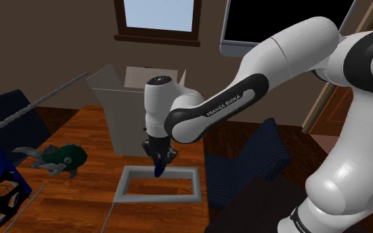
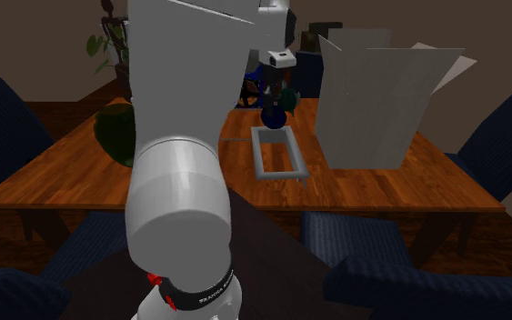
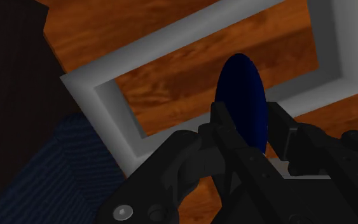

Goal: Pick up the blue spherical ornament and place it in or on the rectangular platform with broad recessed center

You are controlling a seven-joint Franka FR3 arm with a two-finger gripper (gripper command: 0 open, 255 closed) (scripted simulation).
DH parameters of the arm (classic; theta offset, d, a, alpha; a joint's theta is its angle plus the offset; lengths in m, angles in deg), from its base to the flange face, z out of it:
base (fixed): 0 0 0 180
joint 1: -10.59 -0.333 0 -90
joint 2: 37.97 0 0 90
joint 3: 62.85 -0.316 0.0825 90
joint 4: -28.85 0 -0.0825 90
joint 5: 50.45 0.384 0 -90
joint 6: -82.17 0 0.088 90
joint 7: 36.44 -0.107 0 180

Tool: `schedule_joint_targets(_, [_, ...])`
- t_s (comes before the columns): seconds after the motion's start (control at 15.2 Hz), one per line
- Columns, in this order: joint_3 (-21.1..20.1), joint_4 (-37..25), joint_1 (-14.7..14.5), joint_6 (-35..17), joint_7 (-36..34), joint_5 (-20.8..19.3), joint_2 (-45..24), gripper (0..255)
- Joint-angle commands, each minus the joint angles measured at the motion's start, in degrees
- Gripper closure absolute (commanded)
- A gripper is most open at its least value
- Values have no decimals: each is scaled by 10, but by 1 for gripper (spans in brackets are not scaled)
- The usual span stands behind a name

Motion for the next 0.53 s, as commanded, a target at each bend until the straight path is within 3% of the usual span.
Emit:
schedule_joint_targets(0.0, [23, -26, -18, 7, -11, -34, -34, 255])
schedule_joint_targets(0.46, [57, -13, -47, -31, -41, -81, -74, 255])
